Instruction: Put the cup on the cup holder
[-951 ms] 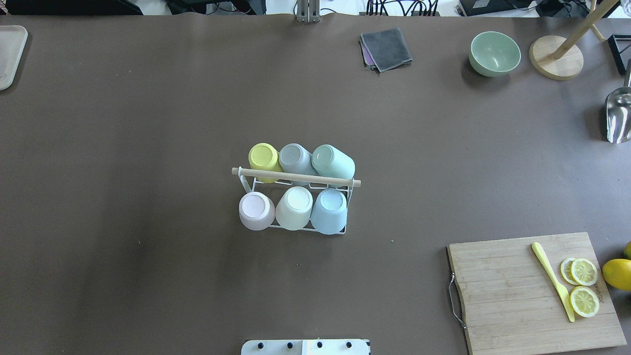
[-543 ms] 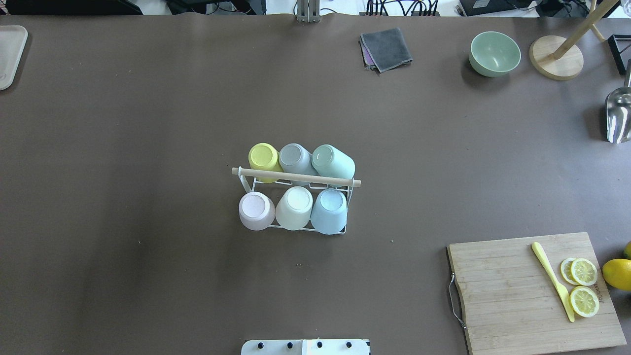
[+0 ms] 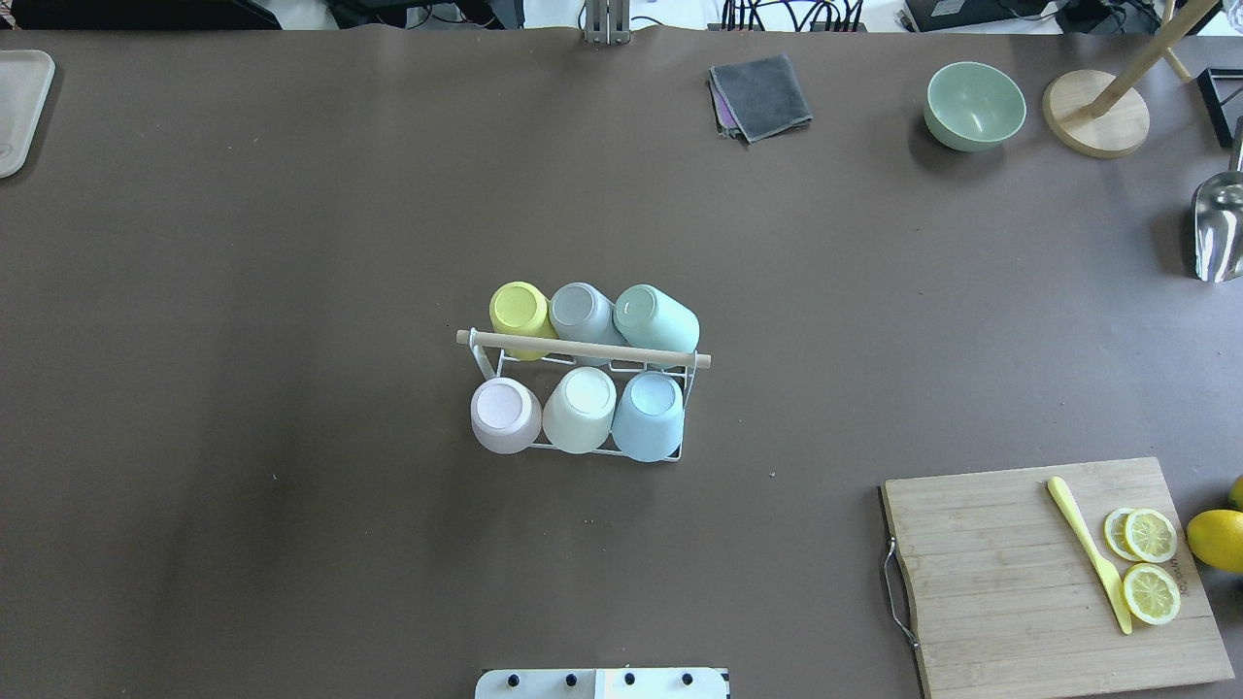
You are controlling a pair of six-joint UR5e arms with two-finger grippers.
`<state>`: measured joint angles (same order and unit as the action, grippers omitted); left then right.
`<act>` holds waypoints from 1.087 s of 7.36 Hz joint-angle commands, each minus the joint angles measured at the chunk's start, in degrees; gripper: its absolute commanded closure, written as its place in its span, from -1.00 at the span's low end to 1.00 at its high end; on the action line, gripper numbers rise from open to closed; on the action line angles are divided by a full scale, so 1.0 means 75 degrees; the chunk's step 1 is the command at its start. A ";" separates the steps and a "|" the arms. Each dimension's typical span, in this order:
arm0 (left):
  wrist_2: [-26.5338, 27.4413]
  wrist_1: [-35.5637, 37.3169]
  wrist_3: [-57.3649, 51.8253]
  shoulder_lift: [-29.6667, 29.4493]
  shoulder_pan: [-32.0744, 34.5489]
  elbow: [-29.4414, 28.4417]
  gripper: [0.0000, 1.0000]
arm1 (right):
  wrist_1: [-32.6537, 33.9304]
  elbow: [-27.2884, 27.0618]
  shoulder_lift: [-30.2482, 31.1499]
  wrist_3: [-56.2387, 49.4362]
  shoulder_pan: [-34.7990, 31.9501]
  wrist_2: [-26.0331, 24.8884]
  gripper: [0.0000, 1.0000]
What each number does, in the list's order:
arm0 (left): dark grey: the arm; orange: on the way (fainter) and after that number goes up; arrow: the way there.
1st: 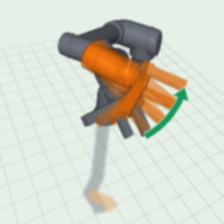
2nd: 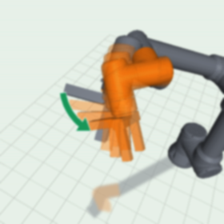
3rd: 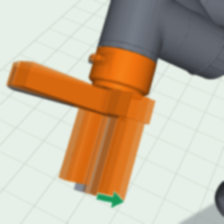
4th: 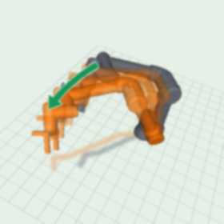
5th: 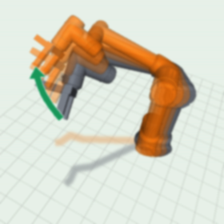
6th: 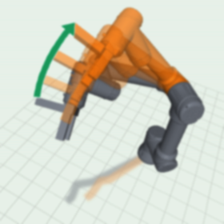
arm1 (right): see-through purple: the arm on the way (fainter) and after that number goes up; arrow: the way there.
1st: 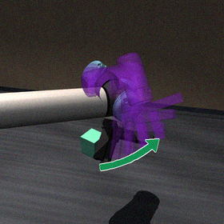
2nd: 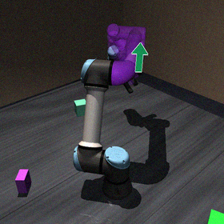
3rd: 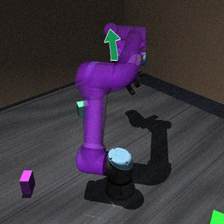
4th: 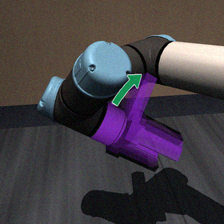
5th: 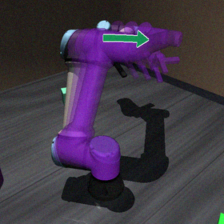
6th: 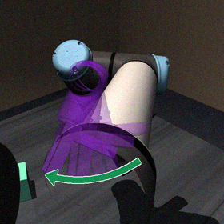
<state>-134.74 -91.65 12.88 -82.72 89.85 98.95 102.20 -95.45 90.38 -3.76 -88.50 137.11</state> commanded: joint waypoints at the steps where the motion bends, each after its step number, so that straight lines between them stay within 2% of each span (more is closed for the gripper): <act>1: 0.0174 0.0009 0.0029 -0.0021 -0.0050 0.0003 -0.98 | 0.0002 0.0000 0.0008 0.0010 0.0000 0.0000 -1.00; 8: 0.0258 0.0009 0.0041 -0.0068 -0.0097 0.0014 -0.98 | 0.0002 0.0012 0.0008 0.0021 0.0000 0.0012 -1.00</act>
<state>-132.80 -91.58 13.18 -83.23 89.13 99.05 102.22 -95.38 90.44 -3.61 -88.50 137.20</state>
